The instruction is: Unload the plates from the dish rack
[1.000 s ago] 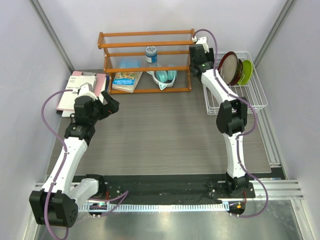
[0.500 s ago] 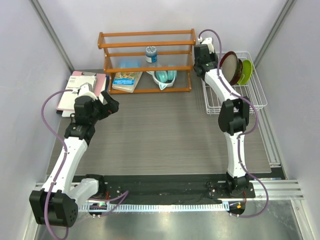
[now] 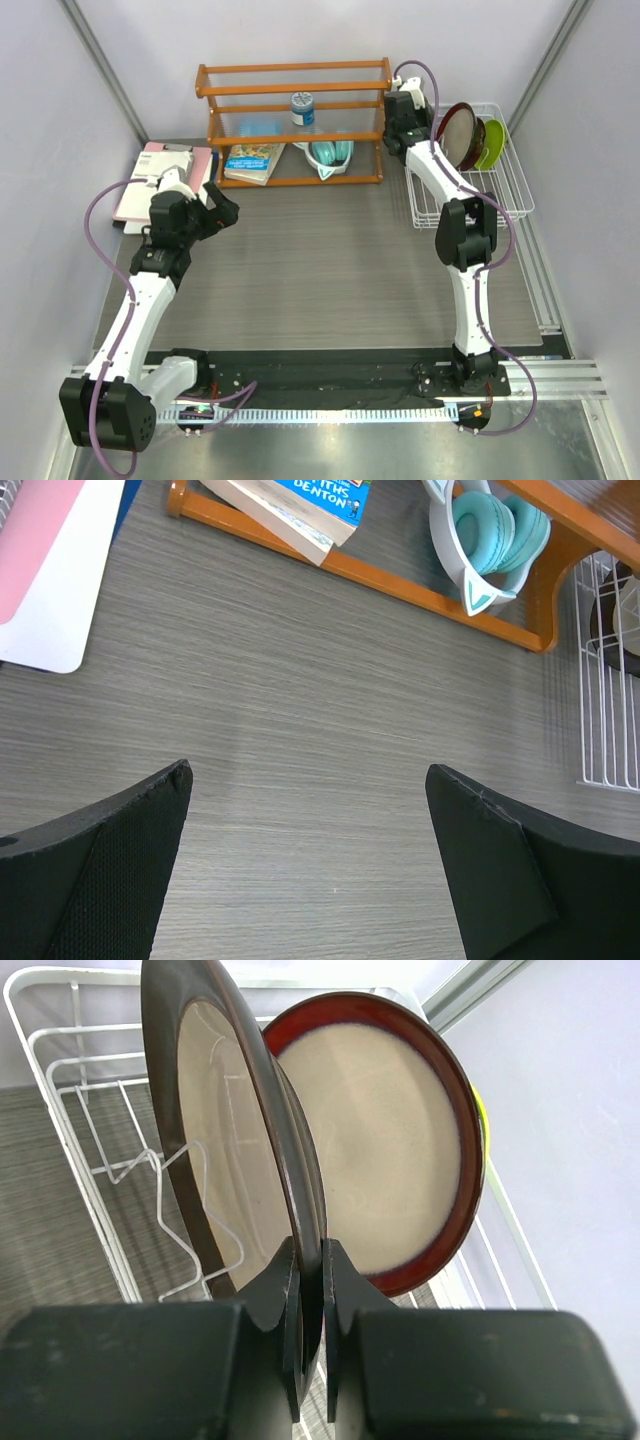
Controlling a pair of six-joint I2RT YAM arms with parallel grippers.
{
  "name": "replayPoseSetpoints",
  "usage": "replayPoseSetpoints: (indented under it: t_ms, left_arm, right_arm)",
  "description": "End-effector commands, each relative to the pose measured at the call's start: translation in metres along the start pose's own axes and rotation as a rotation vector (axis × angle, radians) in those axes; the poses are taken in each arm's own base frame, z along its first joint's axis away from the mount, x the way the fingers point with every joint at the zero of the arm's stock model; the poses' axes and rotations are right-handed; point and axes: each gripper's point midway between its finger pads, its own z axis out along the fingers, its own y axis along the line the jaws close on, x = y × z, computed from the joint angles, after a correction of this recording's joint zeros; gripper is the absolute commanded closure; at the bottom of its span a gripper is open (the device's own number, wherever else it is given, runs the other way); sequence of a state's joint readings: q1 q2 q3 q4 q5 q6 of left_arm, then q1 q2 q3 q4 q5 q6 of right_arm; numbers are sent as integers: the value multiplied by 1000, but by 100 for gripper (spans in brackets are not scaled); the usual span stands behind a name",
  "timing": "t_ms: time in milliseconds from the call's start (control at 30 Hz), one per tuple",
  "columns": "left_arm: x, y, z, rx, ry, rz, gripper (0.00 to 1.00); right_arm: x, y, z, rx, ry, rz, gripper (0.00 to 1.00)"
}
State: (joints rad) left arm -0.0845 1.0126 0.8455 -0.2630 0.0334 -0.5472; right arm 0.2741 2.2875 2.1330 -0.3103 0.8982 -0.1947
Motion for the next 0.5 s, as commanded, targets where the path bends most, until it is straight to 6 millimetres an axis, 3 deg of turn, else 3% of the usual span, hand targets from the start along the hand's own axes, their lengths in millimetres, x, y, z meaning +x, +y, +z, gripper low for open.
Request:
replayPoseSetpoints:
  t_ms: [0,233,467]
  left_arm:
    - [-12,-11,0,46,-35,-4,0]
    - [-12,-14,-2,58,-35,-4,1]
    - [-13,-17,-6,72,-40,-10,1]
  right_arm:
    - [-64,-88,-37,180,-105,128,99]
    - [-86,-113,-67,199,-147,167,99]
    - [-110,-143,-114,159,-211,242,99]
